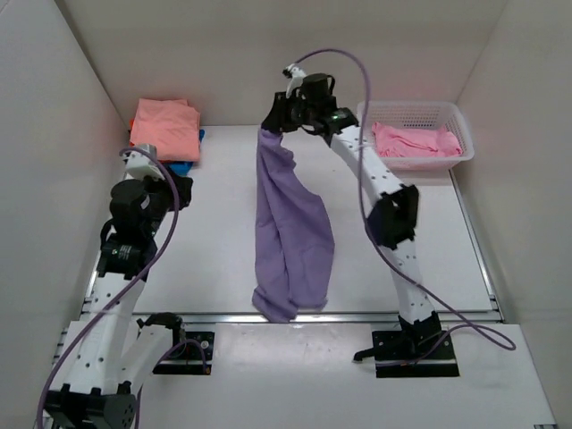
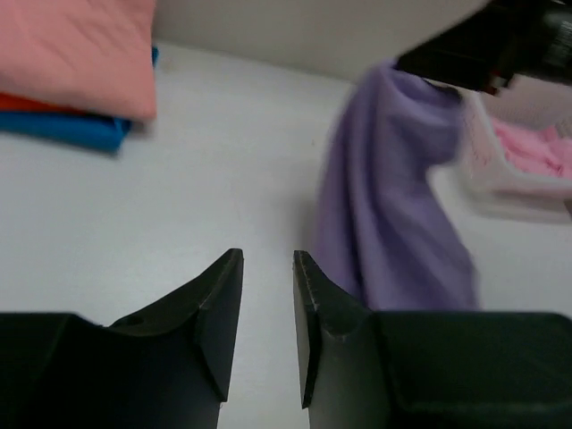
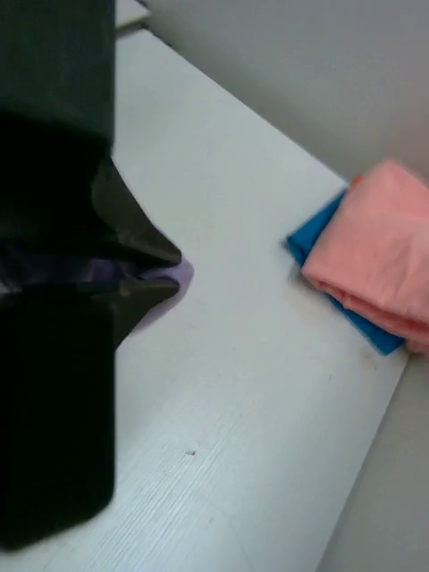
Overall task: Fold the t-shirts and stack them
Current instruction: Move the tshirt to the center of the board, then flatten out the tshirt, then fold the flattened tshirt in 1/3 of the way
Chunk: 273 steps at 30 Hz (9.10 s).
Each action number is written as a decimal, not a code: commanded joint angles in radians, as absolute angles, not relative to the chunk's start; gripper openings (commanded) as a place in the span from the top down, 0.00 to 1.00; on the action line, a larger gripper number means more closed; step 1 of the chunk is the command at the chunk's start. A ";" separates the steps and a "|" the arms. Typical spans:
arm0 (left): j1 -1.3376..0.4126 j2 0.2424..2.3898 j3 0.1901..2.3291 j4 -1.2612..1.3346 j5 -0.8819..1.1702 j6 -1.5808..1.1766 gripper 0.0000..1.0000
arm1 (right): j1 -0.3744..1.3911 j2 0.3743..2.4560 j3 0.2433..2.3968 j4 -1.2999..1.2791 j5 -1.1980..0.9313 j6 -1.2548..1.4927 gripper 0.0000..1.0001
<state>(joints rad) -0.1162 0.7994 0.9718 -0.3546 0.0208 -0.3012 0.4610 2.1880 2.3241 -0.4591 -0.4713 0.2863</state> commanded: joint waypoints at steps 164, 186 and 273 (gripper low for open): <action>-0.035 1.640 2.173 -0.616 -0.020 -0.189 1.00 | 0.138 1.689 2.091 -0.606 -0.239 -0.101 1.00; -0.238 0.737 0.972 -0.639 -0.139 -0.348 1.00 | 0.084 1.195 1.107 -0.606 -0.339 -0.032 1.00; -0.322 1.557 0.876 -0.535 -0.215 -0.167 0.72 | 0.215 1.666 0.956 -0.426 -0.259 0.281 0.63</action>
